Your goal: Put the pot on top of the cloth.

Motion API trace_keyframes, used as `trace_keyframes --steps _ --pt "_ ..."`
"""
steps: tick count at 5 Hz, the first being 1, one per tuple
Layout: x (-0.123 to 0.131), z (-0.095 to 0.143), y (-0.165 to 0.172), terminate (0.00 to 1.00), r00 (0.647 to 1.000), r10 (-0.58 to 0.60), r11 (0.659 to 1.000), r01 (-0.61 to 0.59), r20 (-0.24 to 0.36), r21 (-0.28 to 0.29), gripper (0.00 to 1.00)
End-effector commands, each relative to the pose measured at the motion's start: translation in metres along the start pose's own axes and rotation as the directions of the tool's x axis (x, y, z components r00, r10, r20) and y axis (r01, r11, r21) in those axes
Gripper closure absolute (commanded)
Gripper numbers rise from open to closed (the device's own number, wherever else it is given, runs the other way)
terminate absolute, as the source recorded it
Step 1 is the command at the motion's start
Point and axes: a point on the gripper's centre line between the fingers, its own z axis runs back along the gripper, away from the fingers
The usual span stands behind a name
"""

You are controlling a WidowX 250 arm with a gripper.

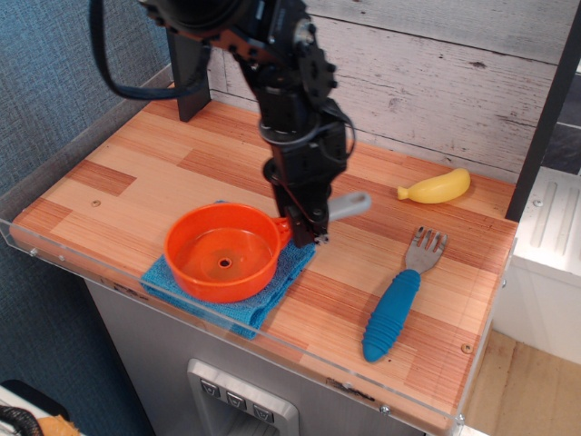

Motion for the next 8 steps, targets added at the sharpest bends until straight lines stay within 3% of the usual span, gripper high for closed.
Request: trace_keyframes --steps 1,2,3,4,5,7,8 --pt "0.010 0.037 0.024 0.00 1.000 -0.008 0.996 0.006 0.028 0.084 0.00" --pt "0.008 0.062 0.034 0.00 0.999 0.024 0.994 -0.027 0.025 0.107 0.00" --pt "0.007 0.086 0.046 0.00 0.997 0.016 0.993 -0.008 -0.072 0.115 0.00" --pt "-0.005 0.096 0.067 0.00 0.997 -0.010 0.989 0.021 -0.072 0.149 0.00" --pt "-0.020 0.100 0.092 0.00 0.996 -0.023 0.979 0.041 -0.092 0.201 0.00" --pt "-0.054 0.096 0.130 0.00 0.981 0.177 0.969 -0.159 -0.082 0.192 0.00" --pt "-0.054 0.096 0.130 0.00 0.981 0.177 0.969 -0.159 -0.082 0.192 0.00"
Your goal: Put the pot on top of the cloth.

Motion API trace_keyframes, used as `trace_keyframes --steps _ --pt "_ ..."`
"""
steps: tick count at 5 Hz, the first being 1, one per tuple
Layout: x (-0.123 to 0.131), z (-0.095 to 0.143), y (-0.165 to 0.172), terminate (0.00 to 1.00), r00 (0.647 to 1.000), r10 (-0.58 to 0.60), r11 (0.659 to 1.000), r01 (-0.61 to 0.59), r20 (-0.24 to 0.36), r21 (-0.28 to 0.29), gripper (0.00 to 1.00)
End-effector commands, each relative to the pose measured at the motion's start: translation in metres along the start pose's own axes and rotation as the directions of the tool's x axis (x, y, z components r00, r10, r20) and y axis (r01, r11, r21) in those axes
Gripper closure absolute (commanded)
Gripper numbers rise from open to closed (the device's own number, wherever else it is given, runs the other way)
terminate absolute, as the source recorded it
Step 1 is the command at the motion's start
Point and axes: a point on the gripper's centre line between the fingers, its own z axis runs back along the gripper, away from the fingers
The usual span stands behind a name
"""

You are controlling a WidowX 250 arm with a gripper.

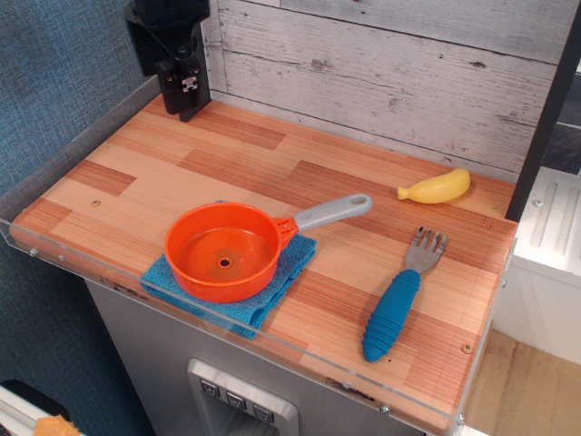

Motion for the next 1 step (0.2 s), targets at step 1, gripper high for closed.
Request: trace_keyframes --steps 1 --pt "0.0037 0.0161 0.0132 1.00 1.000 0.013 0.999 -0.014 0.024 0.039 0.00"
